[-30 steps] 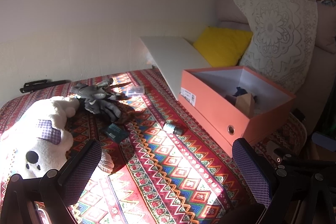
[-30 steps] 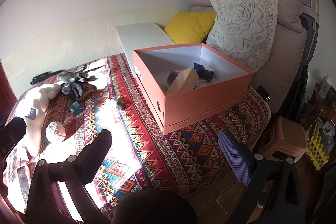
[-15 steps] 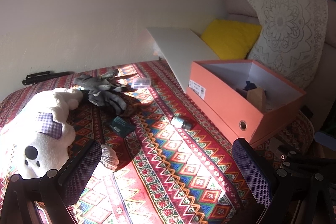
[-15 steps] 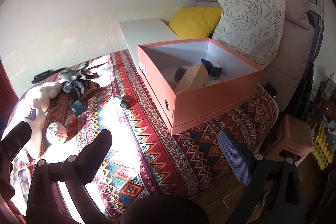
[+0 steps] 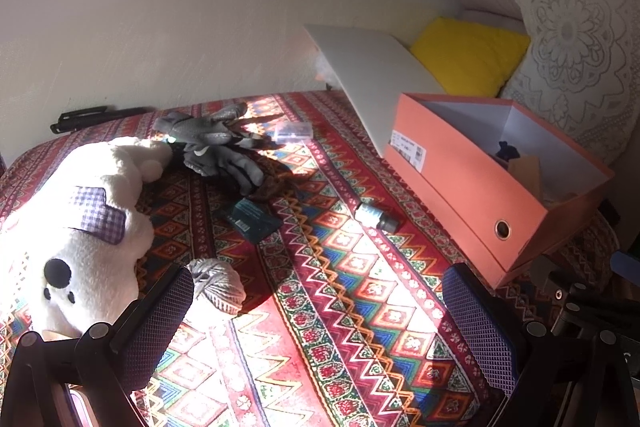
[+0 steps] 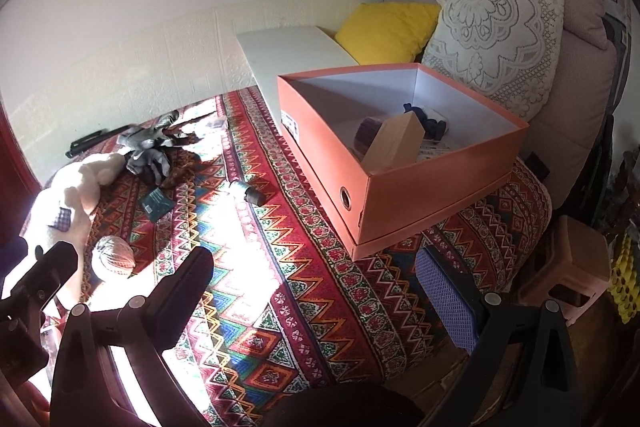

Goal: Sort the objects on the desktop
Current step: 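Grasp the small dark bottle with the right tool while the left tool grasps the grey yarn ball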

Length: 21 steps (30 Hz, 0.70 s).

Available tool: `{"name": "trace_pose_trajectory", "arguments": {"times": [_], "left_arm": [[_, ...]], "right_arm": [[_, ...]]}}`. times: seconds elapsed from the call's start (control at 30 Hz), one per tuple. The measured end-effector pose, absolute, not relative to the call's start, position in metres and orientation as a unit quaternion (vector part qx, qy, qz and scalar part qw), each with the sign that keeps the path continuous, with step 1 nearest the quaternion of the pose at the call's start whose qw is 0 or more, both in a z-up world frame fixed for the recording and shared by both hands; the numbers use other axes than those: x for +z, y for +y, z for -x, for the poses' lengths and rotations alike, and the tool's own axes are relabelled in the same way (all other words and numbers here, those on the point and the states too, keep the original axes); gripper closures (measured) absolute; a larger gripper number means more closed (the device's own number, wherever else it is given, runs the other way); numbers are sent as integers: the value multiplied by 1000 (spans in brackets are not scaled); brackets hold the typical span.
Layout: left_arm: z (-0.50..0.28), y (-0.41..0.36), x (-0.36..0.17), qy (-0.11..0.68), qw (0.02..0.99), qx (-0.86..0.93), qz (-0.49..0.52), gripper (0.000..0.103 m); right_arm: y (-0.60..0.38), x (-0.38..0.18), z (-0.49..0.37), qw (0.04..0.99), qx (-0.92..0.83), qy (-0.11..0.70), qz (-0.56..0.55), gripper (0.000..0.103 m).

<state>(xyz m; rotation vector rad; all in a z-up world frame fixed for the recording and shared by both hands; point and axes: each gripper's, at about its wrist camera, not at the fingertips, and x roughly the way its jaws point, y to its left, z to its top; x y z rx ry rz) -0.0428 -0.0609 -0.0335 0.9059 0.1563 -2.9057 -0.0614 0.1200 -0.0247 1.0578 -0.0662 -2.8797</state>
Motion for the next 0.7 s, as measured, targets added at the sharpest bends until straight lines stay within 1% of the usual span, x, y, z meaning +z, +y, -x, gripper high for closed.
{"name": "trace_pose_trajectory", "arguments": {"times": [0.37,0.7], "left_arm": [[62,-69,-52,61,48,-944,-320,1],[88,-101,-85,96,74,-926,-358,1]], "right_arm": [[115,-37,84,31,-936,-31,-350,1],[84,-71,137,38,-927,-33,-371,1]]}}
